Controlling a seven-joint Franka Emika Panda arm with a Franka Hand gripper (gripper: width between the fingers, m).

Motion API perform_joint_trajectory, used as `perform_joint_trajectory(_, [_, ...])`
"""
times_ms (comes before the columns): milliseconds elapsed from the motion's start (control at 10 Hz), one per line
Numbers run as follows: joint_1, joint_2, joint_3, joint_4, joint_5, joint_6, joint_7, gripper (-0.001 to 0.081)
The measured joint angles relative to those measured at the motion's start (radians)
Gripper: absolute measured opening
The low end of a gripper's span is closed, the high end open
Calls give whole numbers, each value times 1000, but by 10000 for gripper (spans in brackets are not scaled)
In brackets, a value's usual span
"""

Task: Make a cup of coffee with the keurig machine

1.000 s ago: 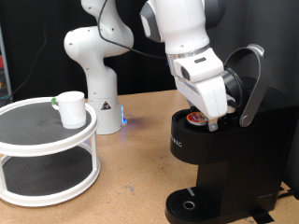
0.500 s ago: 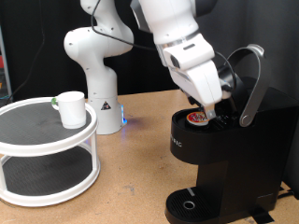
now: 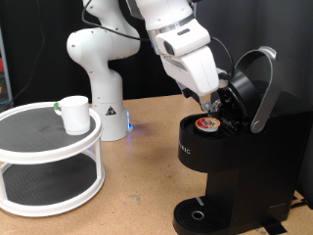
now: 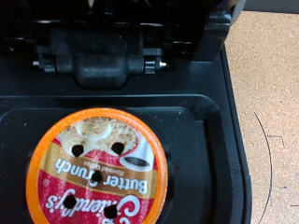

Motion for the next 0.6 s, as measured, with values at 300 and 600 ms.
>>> perform_joint_trajectory(300, [-1, -3, -7, 1, 50, 21, 0, 806])
perform_joint_trajectory(600, [-10, -34, -39, 64, 96, -119, 44, 806])
